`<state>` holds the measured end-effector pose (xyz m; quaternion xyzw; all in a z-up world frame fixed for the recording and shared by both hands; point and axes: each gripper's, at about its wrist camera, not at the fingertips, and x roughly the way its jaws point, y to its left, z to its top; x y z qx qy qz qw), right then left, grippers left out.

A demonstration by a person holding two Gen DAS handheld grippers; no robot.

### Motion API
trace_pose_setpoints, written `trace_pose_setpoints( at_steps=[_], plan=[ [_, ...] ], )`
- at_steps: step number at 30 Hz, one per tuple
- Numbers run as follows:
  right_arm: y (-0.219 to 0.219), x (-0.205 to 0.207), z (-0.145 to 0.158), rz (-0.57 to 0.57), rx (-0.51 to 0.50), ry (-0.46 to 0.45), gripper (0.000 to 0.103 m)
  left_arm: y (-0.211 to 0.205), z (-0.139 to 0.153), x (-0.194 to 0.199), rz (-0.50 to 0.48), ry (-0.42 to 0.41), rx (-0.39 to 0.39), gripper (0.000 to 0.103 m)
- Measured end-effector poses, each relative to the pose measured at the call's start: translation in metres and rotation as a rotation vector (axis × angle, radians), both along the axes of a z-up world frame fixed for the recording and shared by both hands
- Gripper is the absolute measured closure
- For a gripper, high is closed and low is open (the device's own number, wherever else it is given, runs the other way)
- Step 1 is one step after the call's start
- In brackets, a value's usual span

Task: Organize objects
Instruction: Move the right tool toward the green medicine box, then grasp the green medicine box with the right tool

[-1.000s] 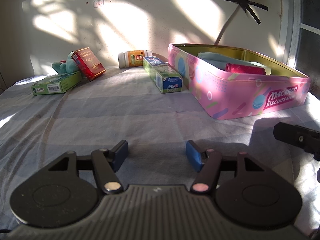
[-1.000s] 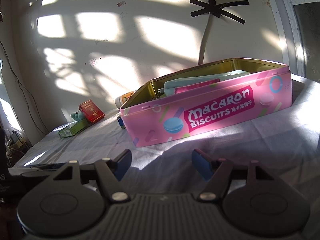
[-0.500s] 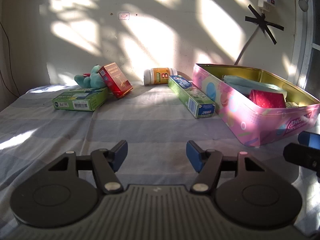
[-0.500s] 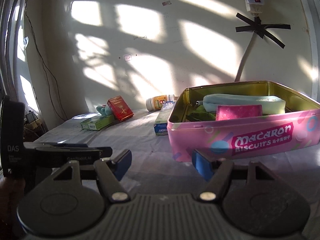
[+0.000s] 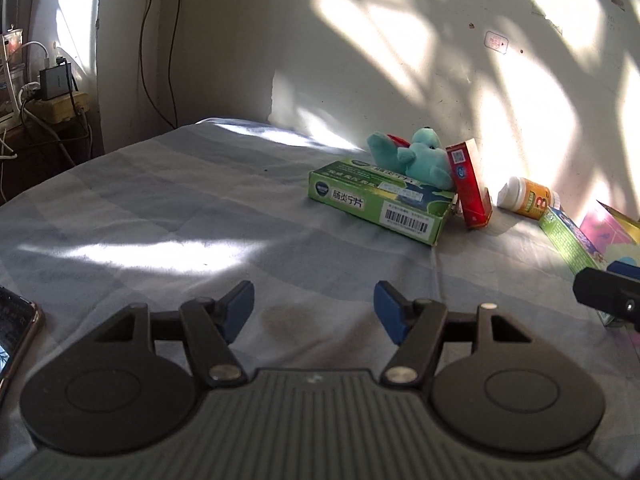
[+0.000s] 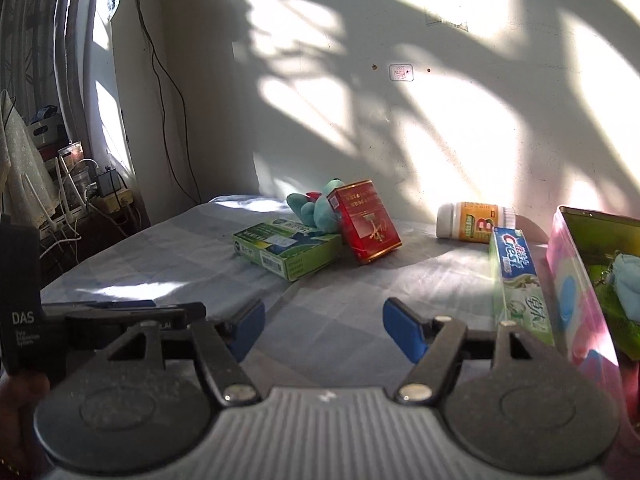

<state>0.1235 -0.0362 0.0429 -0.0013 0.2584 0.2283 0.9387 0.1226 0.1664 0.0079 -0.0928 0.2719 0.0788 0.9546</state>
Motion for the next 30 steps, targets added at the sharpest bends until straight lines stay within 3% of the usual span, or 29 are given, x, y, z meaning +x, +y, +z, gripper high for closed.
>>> trace_pose_setpoints(
  at_steps=[3, 7, 9, 11, 17, 18, 20, 22, 25, 28, 30],
  plan=[
    [0.031, 0.038, -0.007, 0.051, -0.022, 0.017, 0.034, 0.009, 0.000, 0.000, 0.024, -0.003, -0.046, 0.031],
    [0.064, 0.088, -0.020, 0.089, -0.052, 0.035, 0.017, 0.031, -0.003, 0.000, 0.064, 0.005, -0.163, 0.031],
    [0.075, 0.110, -0.027, 0.088, -0.061, 0.046, 0.015, 0.039, -0.003, -0.001, 0.064, 0.004, -0.224, 0.030],
    [0.081, 0.131, -0.034, 0.090, -0.046, 0.095, 0.009, 0.039, -0.003, -0.001, 0.059, 0.005, -0.236, 0.029],
    [0.085, 0.170, -0.052, 0.072, 0.072, 0.219, 0.004, 0.036, -0.002, 0.001, 0.029, 0.007, -0.249, 0.025],
    [0.086, 0.172, -0.053, 0.077, 0.079, 0.221, 0.007, 0.036, -0.003, 0.001, 0.029, 0.006, -0.251, 0.025],
    [0.087, 0.171, -0.052, 0.097, 0.092, 0.214, 0.024, 0.036, -0.003, 0.001, 0.030, 0.006, -0.251, 0.025],
    [0.083, 0.168, -0.048, 0.113, 0.107, 0.221, 0.050, 0.036, -0.003, 0.001, 0.030, 0.006, -0.248, 0.025],
    [0.078, 0.160, -0.042, 0.129, 0.086, 0.213, 0.073, 0.036, -0.003, 0.001, 0.032, 0.005, -0.244, 0.025],
    [0.071, 0.145, -0.037, 0.149, 0.066, 0.209, 0.085, 0.037, -0.003, 0.000, 0.041, 0.002, -0.242, 0.025],
    [0.069, 0.132, -0.034, 0.151, 0.032, 0.190, 0.086, 0.037, -0.004, 0.000, 0.046, 0.001, -0.236, 0.025]
  ],
)
